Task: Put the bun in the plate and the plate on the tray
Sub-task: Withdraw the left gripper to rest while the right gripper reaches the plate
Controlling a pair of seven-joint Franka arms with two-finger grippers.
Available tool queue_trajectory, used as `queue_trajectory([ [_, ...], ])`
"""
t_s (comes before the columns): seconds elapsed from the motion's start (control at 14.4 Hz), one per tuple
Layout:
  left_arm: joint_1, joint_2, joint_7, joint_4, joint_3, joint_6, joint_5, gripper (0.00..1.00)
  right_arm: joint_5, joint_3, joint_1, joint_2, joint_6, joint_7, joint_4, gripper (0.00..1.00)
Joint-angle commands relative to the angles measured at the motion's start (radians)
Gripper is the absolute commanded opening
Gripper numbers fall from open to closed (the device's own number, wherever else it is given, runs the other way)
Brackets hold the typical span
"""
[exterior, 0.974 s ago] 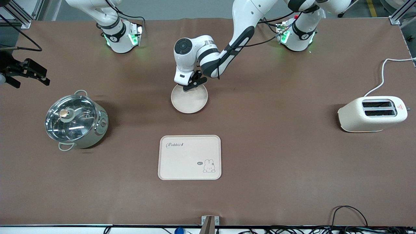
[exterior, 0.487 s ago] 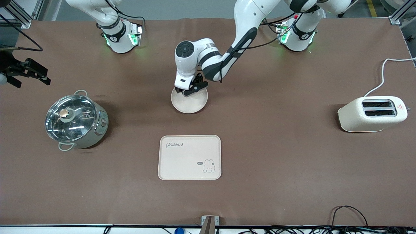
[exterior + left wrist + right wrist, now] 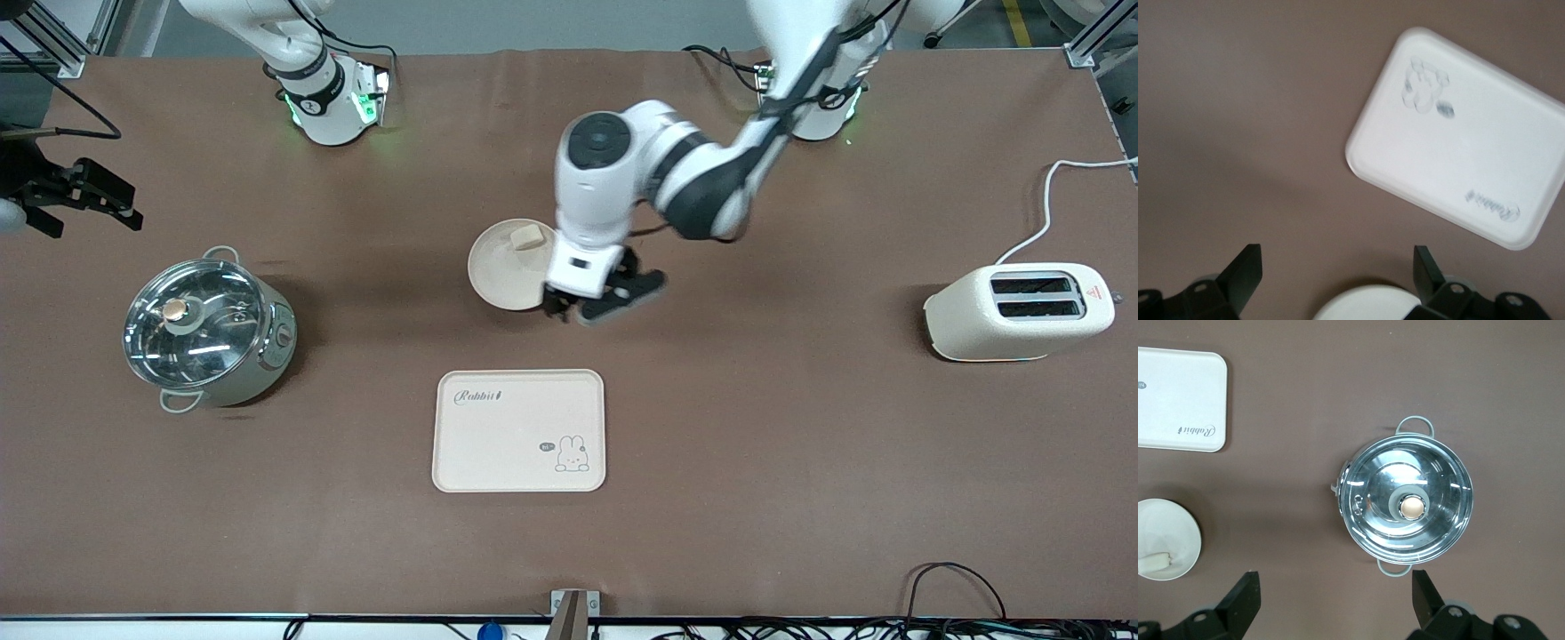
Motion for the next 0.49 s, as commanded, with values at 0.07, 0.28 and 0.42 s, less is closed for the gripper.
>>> queue_trajectory([
  [0.07, 0.171, -0.142, 0.309, -0.009, -0.007, -0.174, 0.017, 1.00, 0.067, 0.008, 0.019, -0.016, -0.029, 0.004, -0.008, 1.00],
  [0.28, 0.286, -0.245, 0.515, -0.009, -0.007, -0.266, 0.015, 1.00, 0.101, 0.008, 0.087, -0.018, -0.022, 0.024, -0.020, 1.00],
  [0.42, 0.372, -0.316, 0.631, -0.009, -0.012, -0.301, 0.003, 1.00, 0.105, 0.008, 0.143, 0.002, 0.056, 0.080, -0.061, 1.00],
])
